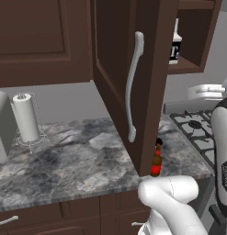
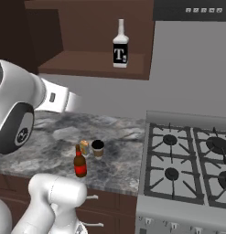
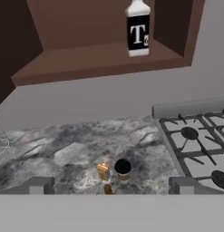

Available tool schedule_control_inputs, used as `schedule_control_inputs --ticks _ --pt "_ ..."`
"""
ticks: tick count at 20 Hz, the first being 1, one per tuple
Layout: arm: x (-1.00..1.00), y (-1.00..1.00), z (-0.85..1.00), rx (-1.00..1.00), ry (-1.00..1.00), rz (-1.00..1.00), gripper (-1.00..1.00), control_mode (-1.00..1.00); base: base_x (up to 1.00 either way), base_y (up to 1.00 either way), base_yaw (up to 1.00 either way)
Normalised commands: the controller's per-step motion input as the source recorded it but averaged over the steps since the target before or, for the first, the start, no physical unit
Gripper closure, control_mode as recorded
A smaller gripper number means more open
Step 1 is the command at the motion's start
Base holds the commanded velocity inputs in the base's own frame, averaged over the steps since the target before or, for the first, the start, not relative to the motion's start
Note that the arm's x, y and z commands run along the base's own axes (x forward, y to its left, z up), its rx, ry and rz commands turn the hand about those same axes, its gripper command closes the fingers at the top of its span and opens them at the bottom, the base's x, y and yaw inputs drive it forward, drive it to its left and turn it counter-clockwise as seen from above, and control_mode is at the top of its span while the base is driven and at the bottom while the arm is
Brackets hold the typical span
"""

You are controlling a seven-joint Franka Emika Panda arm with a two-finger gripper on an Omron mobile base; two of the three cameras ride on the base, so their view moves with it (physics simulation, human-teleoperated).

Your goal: Sort all alcoholic drinks to one cabinet, and non-alcoholic drinks to the other.

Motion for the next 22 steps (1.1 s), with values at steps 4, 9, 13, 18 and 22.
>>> schedule_control_inputs --ticks 4,9,13,18,22 --pt "-0.26 0.09 -0.32 0.00 0.16 0.11 -1.00 -1.00 0.00 0.00 0.00" --pt "-0.32 0.11 -0.27 0.00 0.16 0.11 -1.00 -1.00 0.00 0.00 0.00" --pt "-0.35 0.13 -0.30 0.00 0.14 0.10 -1.00 -1.00 0.00 0.00 0.00" --pt "-0.37 0.16 -0.32 0.00 0.12 0.08 -1.00 -1.00 0.00 0.00 0.00" --pt "-0.20 0.12 -0.34 0.00 0.07 0.06 -1.00 -1.00 0.00 0.00 0.00"
